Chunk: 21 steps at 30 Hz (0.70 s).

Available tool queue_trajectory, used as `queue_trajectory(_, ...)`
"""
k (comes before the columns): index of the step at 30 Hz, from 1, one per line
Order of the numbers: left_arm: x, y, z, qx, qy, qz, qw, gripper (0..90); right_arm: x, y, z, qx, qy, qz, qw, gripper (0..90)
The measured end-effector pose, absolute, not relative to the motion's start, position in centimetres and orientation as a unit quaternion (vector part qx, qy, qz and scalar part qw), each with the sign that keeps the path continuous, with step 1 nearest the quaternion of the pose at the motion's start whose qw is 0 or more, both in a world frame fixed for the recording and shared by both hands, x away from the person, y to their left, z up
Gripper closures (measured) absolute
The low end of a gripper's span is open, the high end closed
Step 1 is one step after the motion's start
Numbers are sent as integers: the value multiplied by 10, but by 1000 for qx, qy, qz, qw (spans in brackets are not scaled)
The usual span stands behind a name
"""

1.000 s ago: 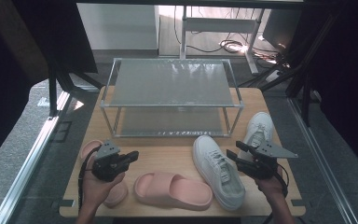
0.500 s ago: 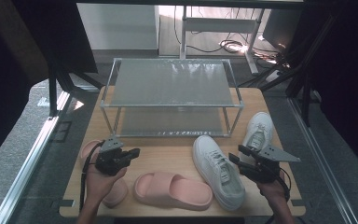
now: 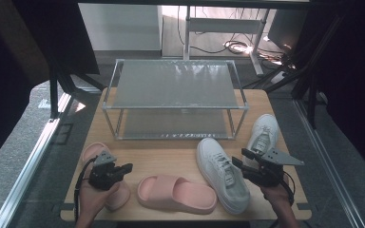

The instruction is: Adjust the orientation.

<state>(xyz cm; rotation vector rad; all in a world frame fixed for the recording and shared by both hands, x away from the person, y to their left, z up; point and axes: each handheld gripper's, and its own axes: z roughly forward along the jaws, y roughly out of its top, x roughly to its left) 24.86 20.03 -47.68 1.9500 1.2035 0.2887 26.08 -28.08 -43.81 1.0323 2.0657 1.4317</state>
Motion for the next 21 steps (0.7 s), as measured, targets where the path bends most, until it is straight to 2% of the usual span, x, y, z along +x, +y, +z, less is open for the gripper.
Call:
queue_trajectory(7, 246, 197, -494, 786, 483, 101, 372, 900, 263, -280, -442, 374, 744, 514, 205, 469)
queue_trajectory(21, 241, 205, -514, 790, 495, 86, 352, 900, 263, -279, -443, 378, 744, 510, 207, 469)
